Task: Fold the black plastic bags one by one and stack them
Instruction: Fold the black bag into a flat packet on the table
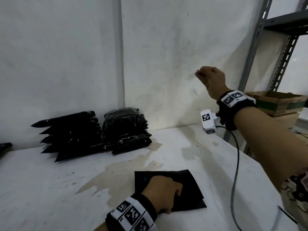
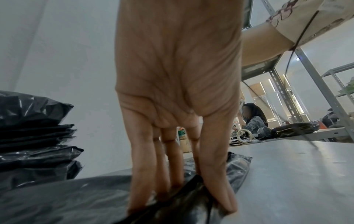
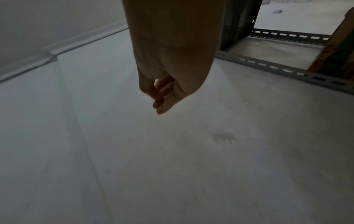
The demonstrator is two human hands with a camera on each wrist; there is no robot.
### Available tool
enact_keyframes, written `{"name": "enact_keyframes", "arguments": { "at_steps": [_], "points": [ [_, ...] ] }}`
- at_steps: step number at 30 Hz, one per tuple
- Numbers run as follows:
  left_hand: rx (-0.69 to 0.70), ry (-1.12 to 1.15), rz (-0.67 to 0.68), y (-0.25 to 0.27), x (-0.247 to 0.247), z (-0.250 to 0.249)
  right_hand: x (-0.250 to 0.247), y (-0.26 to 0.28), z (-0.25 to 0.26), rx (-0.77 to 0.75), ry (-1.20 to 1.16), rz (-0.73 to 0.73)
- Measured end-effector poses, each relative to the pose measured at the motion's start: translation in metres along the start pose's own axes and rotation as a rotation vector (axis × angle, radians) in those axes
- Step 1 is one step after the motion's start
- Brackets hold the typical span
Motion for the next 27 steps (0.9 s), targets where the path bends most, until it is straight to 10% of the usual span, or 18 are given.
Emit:
{"name": "enact_keyframes", "arguments": {
  "at_steps": [20,27],
  "points": [
    [-0.197,0.030,-0.033,0.114,0.029,0.048,0.077,0.167,-0.014,0.682,-0.075,0.474],
    [-0.254,0.020,-0.063,0.155,0.043,0.069,0.108,0.195,-0.012,0.394,-0.155,0.307]
  ]
}}
Point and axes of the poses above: each hand's wrist, its own y-axis away from the middle knuckle, its own x-axis out of the palm, z = x × y, the point moved 2 cm from there along -y, towards the middle knuckle, and after that the axes turned 4 degrees about -x, right-handed, at the moved point
